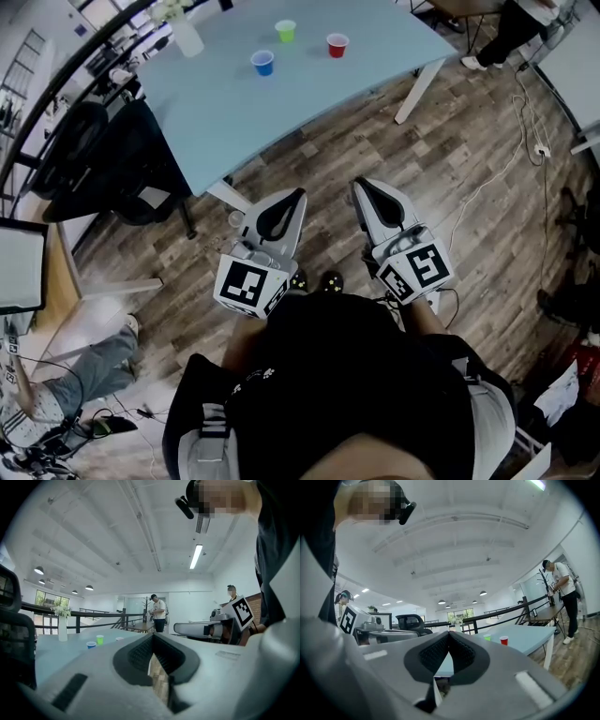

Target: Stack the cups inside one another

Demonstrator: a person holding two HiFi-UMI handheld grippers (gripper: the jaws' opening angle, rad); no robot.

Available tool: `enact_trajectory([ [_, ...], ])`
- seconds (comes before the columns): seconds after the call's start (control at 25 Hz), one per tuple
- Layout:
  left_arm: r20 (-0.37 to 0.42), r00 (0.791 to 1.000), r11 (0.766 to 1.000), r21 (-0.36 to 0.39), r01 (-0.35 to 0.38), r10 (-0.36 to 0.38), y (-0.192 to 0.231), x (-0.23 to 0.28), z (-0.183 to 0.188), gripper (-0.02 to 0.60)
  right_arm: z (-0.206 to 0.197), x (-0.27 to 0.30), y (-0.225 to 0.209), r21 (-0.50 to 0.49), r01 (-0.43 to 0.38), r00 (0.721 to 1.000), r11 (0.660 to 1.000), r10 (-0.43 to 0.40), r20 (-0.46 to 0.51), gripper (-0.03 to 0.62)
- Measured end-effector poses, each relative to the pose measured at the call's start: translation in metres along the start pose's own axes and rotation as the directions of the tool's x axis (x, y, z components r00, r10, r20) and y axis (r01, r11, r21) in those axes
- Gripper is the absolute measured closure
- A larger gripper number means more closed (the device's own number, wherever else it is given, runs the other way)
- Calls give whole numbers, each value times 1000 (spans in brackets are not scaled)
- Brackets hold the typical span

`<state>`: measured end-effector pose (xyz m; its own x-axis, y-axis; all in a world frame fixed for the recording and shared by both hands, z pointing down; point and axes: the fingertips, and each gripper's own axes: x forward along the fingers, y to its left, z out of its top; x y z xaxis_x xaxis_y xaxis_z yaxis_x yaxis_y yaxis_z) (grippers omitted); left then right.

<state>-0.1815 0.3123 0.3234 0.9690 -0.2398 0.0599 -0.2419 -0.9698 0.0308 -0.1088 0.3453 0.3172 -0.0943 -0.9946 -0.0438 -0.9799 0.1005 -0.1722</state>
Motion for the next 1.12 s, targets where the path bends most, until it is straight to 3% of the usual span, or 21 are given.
enact_trajectory([
  [0.6,-25,1000,1000,9,-13,14,-45,24,-8,595,-4,-51,-39,5,21,1000,1000,-21,-18,583],
  [1.12,-11,999,999,-3,-41,41,-8,53,-8,595,-3,-37,-72,-20,59,998,998,-59,-24,583],
])
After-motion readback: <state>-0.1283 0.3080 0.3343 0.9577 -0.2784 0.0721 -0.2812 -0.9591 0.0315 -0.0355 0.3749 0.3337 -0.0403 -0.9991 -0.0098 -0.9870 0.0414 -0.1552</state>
